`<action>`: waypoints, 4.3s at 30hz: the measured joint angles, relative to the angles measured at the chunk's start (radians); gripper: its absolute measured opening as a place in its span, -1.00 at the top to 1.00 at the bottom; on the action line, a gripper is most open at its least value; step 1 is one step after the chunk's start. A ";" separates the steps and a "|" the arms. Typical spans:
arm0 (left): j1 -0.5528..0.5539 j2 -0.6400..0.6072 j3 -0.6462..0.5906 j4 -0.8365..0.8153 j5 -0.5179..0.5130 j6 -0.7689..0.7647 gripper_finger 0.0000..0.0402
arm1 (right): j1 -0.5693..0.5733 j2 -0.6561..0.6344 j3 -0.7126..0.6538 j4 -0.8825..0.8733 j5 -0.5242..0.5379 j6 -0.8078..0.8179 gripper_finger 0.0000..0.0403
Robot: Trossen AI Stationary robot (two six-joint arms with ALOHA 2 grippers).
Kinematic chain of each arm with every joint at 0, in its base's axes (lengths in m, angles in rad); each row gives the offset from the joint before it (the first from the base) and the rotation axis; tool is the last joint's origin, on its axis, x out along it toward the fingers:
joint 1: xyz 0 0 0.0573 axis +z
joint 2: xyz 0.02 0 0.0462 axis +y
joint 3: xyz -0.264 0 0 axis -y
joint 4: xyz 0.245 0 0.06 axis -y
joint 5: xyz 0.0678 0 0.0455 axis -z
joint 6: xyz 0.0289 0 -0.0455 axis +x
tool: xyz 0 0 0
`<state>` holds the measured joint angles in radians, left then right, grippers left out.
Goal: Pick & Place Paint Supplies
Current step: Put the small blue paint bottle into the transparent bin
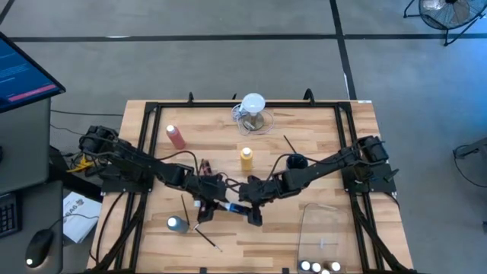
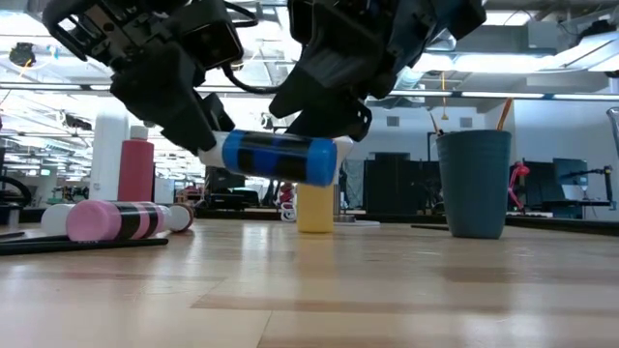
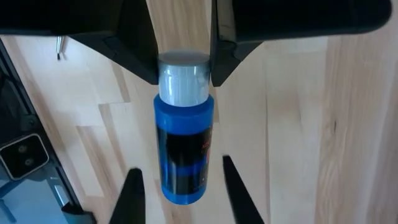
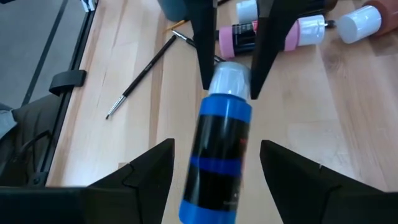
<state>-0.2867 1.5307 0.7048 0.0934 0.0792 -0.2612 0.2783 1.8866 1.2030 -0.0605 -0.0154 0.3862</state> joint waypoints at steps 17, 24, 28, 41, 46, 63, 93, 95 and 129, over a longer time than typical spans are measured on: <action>0.000 0.000 0.042 0.020 -0.027 0.047 0.59 | 0.001 0.000 0.000 -0.008 -0.036 0.033 -0.05; 0.000 0.000 0.042 0.021 -0.029 0.044 0.59 | 0.000 0.000 0.000 -0.013 -0.036 0.047 0.53; 0.000 0.000 0.042 0.026 -0.027 0.043 0.58 | 0.001 0.000 0.000 -0.011 -0.036 0.046 0.55; -0.083 -0.269 0.041 0.085 -0.076 0.202 0.32 | 0.086 -0.095 -0.001 0.021 0.022 -0.037 0.55; -0.124 -0.400 -0.016 0.223 -0.125 0.297 0.35 | 0.200 -0.189 0.000 0.067 0.189 -0.097 0.55; -0.077 -0.313 -0.180 0.797 -0.136 0.331 0.36 | 0.528 -0.250 -0.001 0.029 0.977 0.017 0.56; -0.019 0.370 0.113 1.354 0.044 0.273 0.35 | 0.748 -0.073 0.000 -0.356 1.587 0.705 0.56; 0.000 0.394 0.130 1.474 0.072 0.227 0.35 | 0.730 -0.074 0.001 -0.347 1.587 0.672 0.56; -0.075 0.368 0.050 1.465 0.162 0.170 0.35 | 0.579 -0.120 0.304 0.345 0.643 -0.699 0.57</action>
<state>-0.3617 1.8984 0.7551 1.5587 0.2410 -0.0909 0.8570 1.7665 1.5073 0.2842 0.6280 -0.3128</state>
